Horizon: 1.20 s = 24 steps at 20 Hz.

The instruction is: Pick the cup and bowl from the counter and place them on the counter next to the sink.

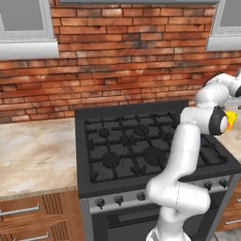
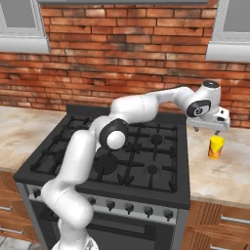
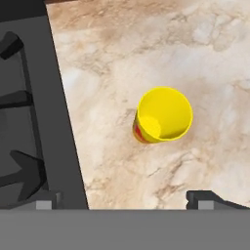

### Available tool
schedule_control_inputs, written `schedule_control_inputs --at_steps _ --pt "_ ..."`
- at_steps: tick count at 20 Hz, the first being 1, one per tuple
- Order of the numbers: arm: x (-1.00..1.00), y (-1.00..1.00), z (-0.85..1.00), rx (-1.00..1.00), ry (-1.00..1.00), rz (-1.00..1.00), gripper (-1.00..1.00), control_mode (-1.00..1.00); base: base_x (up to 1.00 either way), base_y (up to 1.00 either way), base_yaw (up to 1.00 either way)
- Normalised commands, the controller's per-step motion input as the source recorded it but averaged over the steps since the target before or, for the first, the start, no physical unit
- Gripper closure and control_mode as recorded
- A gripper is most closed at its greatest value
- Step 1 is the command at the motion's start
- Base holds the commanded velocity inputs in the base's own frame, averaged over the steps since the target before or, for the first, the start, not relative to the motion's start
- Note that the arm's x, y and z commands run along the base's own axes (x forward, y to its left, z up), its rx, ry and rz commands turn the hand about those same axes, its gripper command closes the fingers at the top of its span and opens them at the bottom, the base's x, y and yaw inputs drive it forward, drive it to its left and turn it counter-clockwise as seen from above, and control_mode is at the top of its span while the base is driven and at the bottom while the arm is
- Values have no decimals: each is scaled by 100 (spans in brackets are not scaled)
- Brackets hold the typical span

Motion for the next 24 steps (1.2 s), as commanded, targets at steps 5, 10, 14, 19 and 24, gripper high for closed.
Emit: schedule_control_inputs --at_steps 5,10,14,19,24 --pt "38 -30 -13 0 1 5 -100 -100 0 0 0" --pt "34 -14 -7 0 2 8 -100 -100 0 0 0" --pt "21 0 -3 0 3 6 -100 -100 0 0 0" --pt "23 0 -12 0 4 5 -100 -100 0 0 0" --pt "21 0 -19 0 4 2 -100 -100 0 0 0"
